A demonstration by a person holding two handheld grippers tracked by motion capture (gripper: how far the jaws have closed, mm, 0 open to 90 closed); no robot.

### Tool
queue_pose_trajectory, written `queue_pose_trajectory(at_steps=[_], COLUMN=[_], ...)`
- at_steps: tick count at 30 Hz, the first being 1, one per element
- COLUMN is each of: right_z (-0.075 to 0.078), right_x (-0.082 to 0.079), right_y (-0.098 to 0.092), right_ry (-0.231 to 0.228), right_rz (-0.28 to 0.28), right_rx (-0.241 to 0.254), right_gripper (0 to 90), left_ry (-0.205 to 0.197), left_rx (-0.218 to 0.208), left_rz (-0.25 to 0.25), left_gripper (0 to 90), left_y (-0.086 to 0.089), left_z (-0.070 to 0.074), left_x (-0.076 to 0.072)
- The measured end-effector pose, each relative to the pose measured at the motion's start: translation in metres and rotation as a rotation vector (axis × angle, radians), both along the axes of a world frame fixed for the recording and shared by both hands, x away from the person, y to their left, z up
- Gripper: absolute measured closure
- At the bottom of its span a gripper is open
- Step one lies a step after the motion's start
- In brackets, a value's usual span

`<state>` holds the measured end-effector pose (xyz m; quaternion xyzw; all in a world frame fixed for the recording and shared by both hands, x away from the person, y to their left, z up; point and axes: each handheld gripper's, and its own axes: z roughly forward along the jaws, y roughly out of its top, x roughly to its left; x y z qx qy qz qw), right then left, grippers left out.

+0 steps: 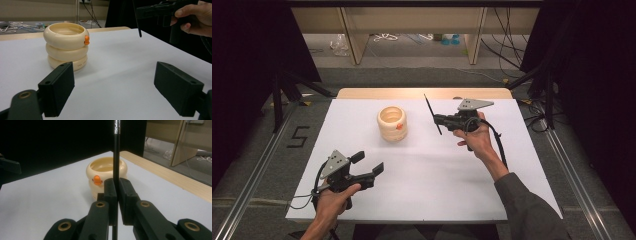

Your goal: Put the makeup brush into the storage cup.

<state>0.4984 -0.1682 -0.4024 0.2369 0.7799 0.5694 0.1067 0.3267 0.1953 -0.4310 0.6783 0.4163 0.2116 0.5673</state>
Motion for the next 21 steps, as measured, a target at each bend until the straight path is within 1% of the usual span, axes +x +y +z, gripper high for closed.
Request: queue_pose_trajectory(at_steps=[1,2,6,9,13,14,15,17,21], right_z=[0.0,0.0,0.0,-0.001,-0.001,0.0,0.001,0.002,0.003], right_x=[0.001,0.002,0.004,0.006,0.008,0.008,0.01,0.01,0.014], right_y=[0.001,0.002,0.003,0.005,0.007,0.009,0.013,0.014,0.023], right_ry=[-0.002,0.007,0.007,0.016,0.01,0.006,0.003,0.005,-0.001], right_rz=[0.0,0.003,-0.006,-0.007,-0.006,-0.013,-0.006,-0.004,0.004], right_rx=[0.005,0.018,0.019,0.023,0.018,0.026,0.031,0.029,0.04], right_gripper=[85.7,85.7,85.7,85.7,85.7,85.7,85.7,85.7,85.7], left_ry=[0.0,0.0,0.0,-0.002,-0.002,-0.001,-0.001,-0.002,-0.002], left_rx=[0.0,-0.001,-0.002,-0.003,-0.001,0.0,0.0,-0.001,-0.003], left_rz=[0.0,0.001,0.001,0.001,-0.001,-0.001,-0.001,-0.001,0.0], left_gripper=[15.9,16.0,16.0,15.9,15.9,15.9,15.9,15.9,15.9], left_y=[0.0,0.0,0.0,0.0,0.0,0.0,0.0,0.0,0.0], left_z=[0.0,0.0,0.0,0.0,0.0,0.0,0.0,0.0,0.0], left_x=[0.0,0.0,0.0,0.0,0.0,0.0,0.0,0.0,0.0])
